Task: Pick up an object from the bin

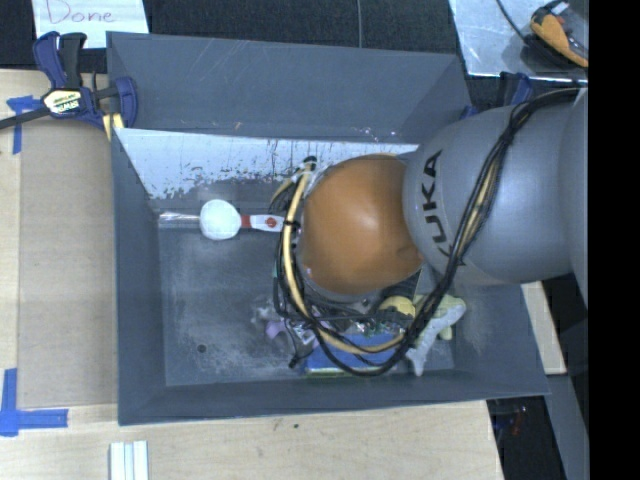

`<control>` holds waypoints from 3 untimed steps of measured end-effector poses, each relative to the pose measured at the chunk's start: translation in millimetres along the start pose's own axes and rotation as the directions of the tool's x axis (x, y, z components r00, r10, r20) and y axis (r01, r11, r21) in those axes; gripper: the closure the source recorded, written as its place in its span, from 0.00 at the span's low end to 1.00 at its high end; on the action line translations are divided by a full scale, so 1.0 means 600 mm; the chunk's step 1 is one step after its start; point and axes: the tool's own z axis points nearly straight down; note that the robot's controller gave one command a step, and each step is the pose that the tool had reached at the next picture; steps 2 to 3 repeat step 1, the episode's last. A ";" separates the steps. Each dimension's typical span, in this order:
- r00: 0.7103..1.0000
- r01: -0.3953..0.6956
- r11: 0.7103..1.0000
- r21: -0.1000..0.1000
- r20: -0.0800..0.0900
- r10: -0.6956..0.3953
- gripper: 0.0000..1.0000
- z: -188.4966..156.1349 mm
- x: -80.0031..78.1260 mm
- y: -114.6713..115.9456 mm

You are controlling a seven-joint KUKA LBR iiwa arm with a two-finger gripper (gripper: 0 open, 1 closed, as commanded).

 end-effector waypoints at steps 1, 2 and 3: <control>1.000 0.000 1.000 -0.001 -0.002 0.000 1.00 -0.012 0.001 0.000; 1.000 0.000 1.000 -0.001 -0.002 0.000 1.00 -0.012 0.001 0.000; 1.000 0.000 1.000 -0.001 -0.002 0.000 1.00 -0.012 0.001 0.000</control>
Offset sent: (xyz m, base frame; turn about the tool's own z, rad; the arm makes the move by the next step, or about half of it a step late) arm -0.0003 0.0001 0.0617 0.0000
